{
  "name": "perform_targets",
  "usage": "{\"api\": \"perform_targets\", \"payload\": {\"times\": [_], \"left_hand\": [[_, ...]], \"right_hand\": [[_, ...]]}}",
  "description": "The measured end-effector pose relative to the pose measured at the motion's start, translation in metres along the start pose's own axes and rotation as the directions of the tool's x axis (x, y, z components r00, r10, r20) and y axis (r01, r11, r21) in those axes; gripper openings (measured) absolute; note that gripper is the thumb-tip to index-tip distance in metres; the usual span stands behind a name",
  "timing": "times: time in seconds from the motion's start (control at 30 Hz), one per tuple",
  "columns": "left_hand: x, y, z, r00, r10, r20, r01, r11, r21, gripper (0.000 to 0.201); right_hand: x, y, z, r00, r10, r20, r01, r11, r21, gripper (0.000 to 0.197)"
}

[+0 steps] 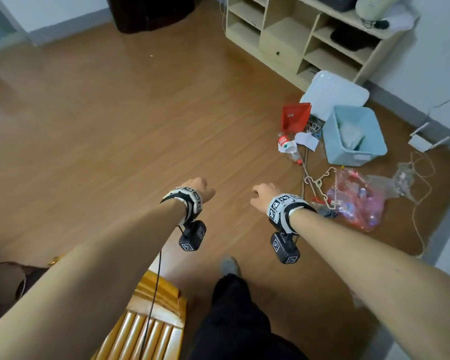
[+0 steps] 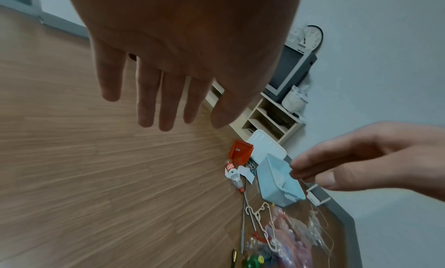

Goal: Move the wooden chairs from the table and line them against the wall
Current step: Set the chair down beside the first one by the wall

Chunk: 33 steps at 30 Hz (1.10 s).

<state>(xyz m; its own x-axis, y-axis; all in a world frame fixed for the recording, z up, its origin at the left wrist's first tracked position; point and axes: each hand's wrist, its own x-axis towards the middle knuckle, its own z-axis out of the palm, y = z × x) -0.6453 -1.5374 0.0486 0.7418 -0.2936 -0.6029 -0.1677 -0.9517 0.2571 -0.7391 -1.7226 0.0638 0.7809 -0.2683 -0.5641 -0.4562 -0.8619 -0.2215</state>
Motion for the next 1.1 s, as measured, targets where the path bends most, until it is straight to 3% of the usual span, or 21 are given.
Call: {"api": "perform_targets", "payload": {"times": [0.13,0.3,0.53,0.67,0.87,1.0,1.1], "left_hand": [[0.043,-0.020,-0.056,0.998,-0.047,-0.035,0.045,0.998,-0.052,0.048],[0.077,-0.088,-0.115,0.975,-0.201,-0.099,0.180,0.966,-0.185,0.048],[0.083,-0.208,-0.144,0.869,-0.484,-0.101,0.413,0.822,-0.392,0.052],[0.070,-0.286,-0.153,0.713,-0.697,-0.075,0.558,0.629,-0.541,0.052],[0.016,-0.348,-0.147,0.400,-0.910,0.113,0.659,0.200,-0.725,0.041],[-0.028,-0.346,-0.109,0.164,-0.944,0.288,0.617,-0.130,-0.776,0.051],[-0.059,-0.323,-0.074,0.037,-0.911,0.412,0.568,-0.320,-0.758,0.050]], "right_hand": [[0.072,-0.046,-0.050,0.998,-0.068,0.010,0.069,0.995,-0.073,0.046],[0.154,-0.139,-0.080,0.970,-0.232,0.067,0.240,0.953,-0.183,0.044],[0.234,-0.295,-0.067,0.846,-0.469,0.255,0.534,0.753,-0.386,0.043],[0.272,-0.410,-0.040,0.682,-0.610,0.403,0.729,0.527,-0.436,0.040],[0.265,-0.560,0.010,0.387,-0.666,0.638,0.908,0.153,-0.390,0.045],[0.227,-0.608,0.048,0.203,-0.611,0.765,0.947,-0.077,-0.312,0.047],[0.187,-0.616,0.081,0.065,-0.541,0.838,0.949,-0.226,-0.220,0.048]]}}
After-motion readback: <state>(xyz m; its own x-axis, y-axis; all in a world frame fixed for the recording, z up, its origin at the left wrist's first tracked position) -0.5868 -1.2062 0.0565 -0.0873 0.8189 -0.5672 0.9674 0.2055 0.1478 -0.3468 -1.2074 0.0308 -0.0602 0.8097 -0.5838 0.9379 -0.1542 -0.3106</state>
